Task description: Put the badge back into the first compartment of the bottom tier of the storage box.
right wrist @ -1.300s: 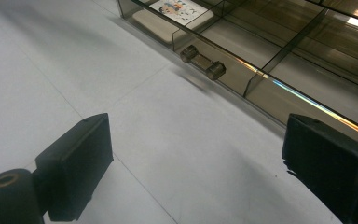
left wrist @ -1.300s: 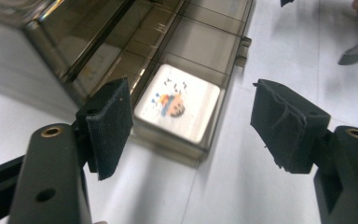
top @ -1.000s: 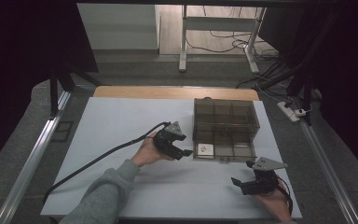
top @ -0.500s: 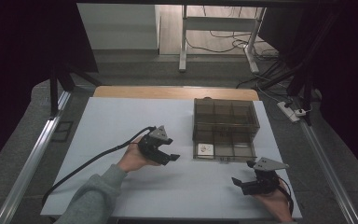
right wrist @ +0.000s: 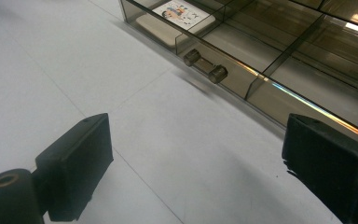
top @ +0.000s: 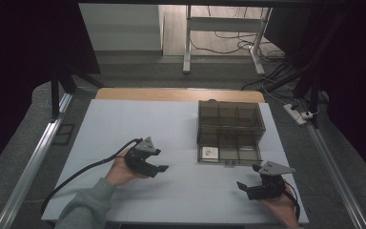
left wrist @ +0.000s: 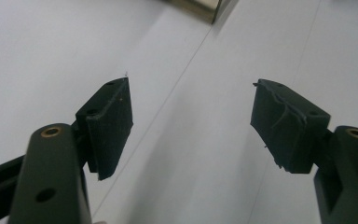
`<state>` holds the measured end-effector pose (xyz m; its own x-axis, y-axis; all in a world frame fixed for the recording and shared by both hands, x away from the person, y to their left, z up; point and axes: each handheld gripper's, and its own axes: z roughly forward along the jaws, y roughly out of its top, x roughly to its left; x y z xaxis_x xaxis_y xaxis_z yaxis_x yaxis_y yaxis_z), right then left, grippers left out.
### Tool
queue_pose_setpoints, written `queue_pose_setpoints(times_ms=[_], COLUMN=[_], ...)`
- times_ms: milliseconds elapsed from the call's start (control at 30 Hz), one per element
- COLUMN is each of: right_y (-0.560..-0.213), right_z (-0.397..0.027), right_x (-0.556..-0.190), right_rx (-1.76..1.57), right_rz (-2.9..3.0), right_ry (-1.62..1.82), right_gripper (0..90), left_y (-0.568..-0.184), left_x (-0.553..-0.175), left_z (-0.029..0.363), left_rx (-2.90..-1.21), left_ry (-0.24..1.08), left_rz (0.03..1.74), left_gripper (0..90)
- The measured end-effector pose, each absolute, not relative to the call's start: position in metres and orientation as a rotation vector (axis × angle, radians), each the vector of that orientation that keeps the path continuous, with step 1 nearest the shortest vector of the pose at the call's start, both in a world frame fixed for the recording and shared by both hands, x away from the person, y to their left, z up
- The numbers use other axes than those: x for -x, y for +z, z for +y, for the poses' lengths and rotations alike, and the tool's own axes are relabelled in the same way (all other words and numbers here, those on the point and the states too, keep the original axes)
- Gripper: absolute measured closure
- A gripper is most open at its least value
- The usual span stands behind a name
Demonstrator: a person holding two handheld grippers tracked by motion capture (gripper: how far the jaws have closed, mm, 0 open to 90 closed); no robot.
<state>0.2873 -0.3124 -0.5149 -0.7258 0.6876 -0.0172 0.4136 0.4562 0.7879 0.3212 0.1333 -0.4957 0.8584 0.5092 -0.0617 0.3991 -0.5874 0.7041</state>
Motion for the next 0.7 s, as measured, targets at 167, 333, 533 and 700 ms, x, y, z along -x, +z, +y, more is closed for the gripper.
queue_pose_setpoints(times_ms=[167,333,533,700], right_y=[-0.515,-0.515,-0.515,-0.516], right_z=[-0.312,-0.312,-0.312,-0.312], right_x=[-0.287,-0.287,-0.287,-0.288], right_rx=[-0.937,-0.935,-0.931,-0.936], right_rz=[2.379,2.379,2.382,2.383], right_ry=[1.138,1.139,1.137,1.14], right_gripper=[8.3,8.3,8.3,8.3], left_y=[-0.5,-0.503,-0.509,-0.513], left_x=[-0.312,-0.301,-0.29,-0.284], left_z=[0.153,0.168,0.182,0.193], left_rx=[-2.265,-2.248,-2.24,-2.236], left_ry=[0.213,0.232,0.238,0.239], left_rz=[0.697,0.733,0.766,0.802], left_gripper=[28.9,29.1,29.1,28.8])
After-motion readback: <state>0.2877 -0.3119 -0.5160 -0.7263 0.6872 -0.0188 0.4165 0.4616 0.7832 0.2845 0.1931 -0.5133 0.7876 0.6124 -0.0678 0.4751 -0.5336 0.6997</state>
